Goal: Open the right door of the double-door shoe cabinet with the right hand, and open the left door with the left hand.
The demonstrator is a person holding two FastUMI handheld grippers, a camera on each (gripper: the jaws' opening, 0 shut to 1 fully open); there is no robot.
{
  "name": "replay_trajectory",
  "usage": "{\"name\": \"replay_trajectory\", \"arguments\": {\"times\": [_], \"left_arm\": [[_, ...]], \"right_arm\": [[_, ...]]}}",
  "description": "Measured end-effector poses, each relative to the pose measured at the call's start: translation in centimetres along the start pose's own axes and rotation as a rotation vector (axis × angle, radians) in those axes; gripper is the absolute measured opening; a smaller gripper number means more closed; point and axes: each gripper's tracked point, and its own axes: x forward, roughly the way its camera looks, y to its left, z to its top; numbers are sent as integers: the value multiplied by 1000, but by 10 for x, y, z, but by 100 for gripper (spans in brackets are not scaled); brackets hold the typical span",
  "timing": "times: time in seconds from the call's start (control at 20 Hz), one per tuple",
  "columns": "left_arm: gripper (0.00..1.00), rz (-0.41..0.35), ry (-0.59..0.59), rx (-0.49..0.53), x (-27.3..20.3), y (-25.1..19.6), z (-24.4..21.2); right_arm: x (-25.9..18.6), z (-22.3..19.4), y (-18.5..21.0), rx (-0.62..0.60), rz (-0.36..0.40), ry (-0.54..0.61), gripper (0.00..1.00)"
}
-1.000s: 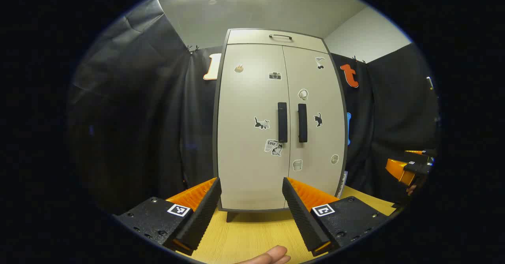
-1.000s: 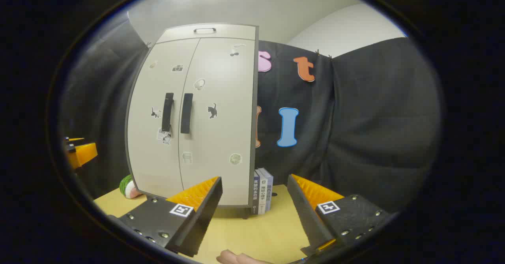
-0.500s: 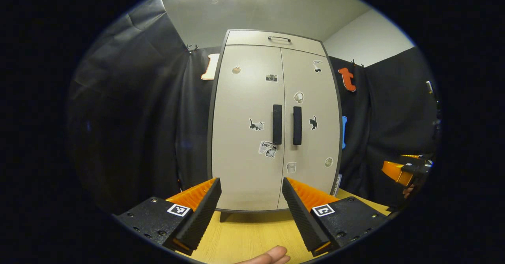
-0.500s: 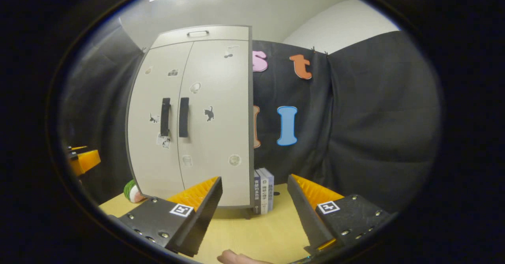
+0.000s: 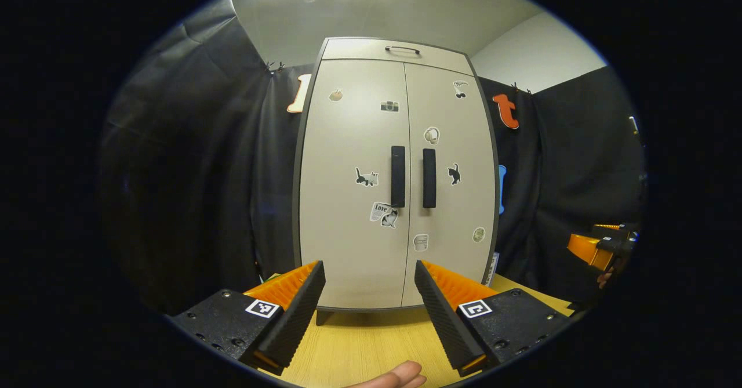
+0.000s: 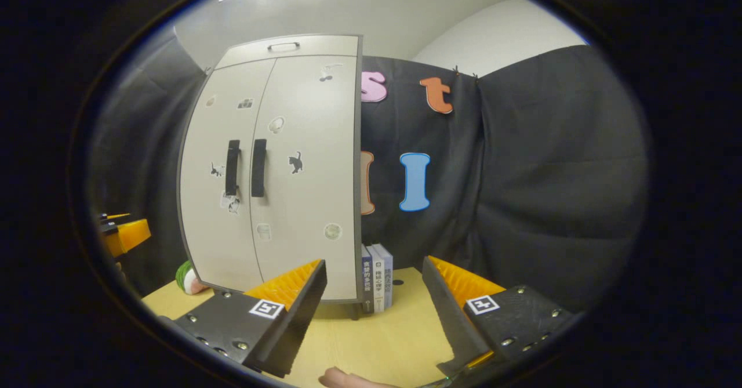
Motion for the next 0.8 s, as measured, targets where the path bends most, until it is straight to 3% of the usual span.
{"name": "replay_trajectory", "arguments": {"times": [0.15,0.2,0.4,0.45,0.5,0.55,0.65,0.7,0.8], "left_arm": [[96,2,8,-9,4,3,-5],[96,4,16,-12,5,5,-7],[96,11,30,-18,10,14,-12],[96,11,32,-20,11,17,-14],[96,4,34,-22,11,18,-15],[96,-3,39,-24,10,20,-17],[96,0,44,-26,9,28,-20],[96,1,43,-27,7,31,-21],[96,6,43,-25,4,37,-23]], "right_arm": [[9,-3,11,0,21,10,94],[13,-5,16,-3,28,15,98],[29,-1,38,-4,64,23,94],[35,2,45,-5,74,20,99],[42,6,54,-12,88,15,94],[49,12,59,-11,89,12,98],[65,25,78,3,123,2,94],[74,32,86,13,131,-4,98],[94,47,107,38,162,-11,98]]}}
